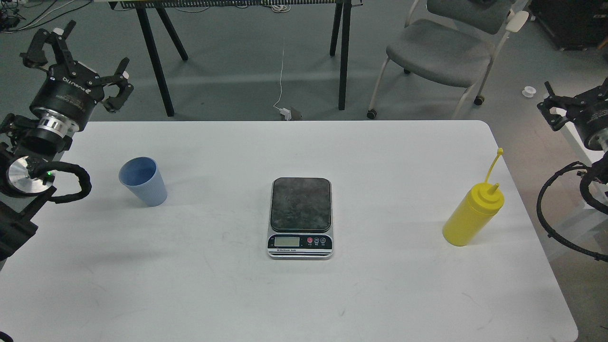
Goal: Pour seasoning into cup on scale with both arms
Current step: 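Move the left gripper toward the blue cup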
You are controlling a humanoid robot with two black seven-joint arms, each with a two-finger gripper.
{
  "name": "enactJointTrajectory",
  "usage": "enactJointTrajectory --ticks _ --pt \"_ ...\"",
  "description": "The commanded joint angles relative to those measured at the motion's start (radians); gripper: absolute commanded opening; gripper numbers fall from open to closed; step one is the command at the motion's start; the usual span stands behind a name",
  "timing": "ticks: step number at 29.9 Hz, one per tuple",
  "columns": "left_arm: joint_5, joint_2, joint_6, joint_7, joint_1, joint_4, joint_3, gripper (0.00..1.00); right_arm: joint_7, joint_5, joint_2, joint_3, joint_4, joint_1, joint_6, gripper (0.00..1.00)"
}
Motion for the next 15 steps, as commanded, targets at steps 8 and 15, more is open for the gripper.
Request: enactJointTrajectory --ticks 8,15 --pt "-0.001 0.041 0.000 -0.001 -0.003 -0.029 0.007 1.00 0.001 0.000 0.006 0.000 0.003 0.001 0.000 1.00" --pt "0.144 0.181 0.016 0.008 -0.006 -0.228 0.027 0.99 0.001 0.000 -0.006 0.006 0.018 0.000 0.000 1.00"
